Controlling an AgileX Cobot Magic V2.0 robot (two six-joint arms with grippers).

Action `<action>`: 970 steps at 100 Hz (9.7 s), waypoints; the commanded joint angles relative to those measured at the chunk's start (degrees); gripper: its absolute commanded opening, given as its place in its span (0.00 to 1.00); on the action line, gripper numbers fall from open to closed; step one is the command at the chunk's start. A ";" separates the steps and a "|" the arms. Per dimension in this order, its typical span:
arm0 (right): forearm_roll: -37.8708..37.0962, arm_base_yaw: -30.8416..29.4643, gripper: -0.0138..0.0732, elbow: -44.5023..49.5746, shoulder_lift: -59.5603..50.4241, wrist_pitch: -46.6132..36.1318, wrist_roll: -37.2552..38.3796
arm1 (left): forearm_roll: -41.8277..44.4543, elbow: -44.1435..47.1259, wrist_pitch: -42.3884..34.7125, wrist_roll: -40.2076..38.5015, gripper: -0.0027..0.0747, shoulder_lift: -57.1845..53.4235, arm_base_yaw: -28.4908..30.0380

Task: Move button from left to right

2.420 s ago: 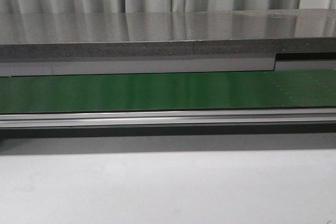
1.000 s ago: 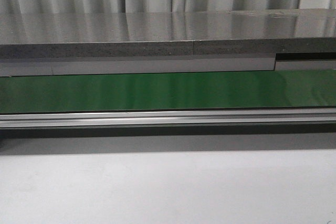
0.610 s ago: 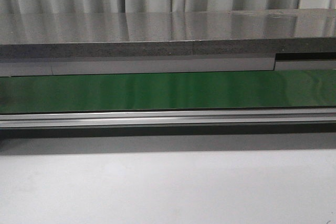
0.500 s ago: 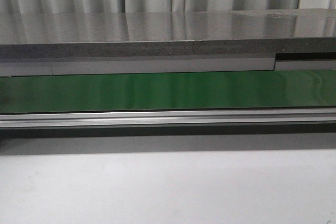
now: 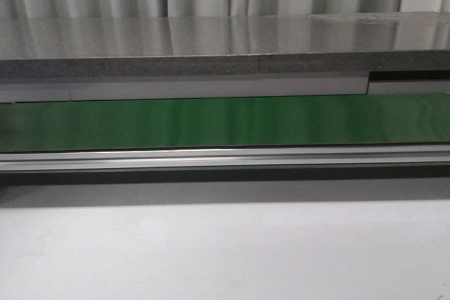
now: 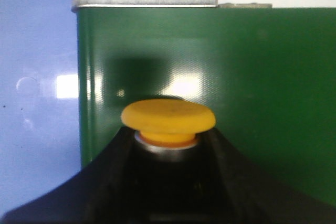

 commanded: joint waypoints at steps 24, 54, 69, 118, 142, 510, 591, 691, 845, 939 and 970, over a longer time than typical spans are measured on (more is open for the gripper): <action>-0.51 -0.22 0.08 -0.86 -1.20 -4.71 0.02 | -0.90 -1.46 -1.42 -0.71 0.57 -2.52 -0.38; -0.51 -0.22 0.08 -0.86 -1.20 -4.71 0.02 | -2.23 -1.46 -0.80 -0.60 0.73 -2.91 -0.38; -0.51 -0.22 0.08 -0.86 -1.20 -4.71 0.02 | -3.60 -1.46 0.01 0.16 0.73 -4.99 -0.75; -0.51 -0.22 0.08 -0.86 -1.20 -4.71 0.02 | -4.44 0.66 -1.19 2.89 0.73 -16.85 -3.92; -0.51 -0.22 0.08 -0.86 -1.20 -4.71 0.02 | -4.44 12.73 -13.37 2.89 0.73 -29.66 -7.55; 1.84 -0.22 0.19 -48.43 51.14 28.60 -0.03 | -6.21 52.40 -39.00 2.79 0.01 -80.46 -9.18; 7.20 -0.22 0.81 -59.31 63.52 32.96 -9.46 | -6.21 52.40 -39.00 2.79 0.01 -80.46 -9.18; 8.69 -0.32 0.81 -68.30 94.21 27.63 -18.36 | -6.21 52.40 -39.00 2.79 0.01 -80.46 -9.18; 7.39 -28.73 0.44 -85.49 98.33 37.51 -18.36 | -6.21 52.40 -39.00 2.79 0.01 -80.46 -9.18; 3.99 -30.51 0.44 -85.49 110.23 32.55 -18.36 | -6.21 52.40 -39.00 2.79 0.01 -80.46 -9.18; 4.61 -30.51 0.47 -85.49 111.27 32.74 -18.36 | -6.21 52.40 -39.00 2.79 0.01 -80.46 -9.08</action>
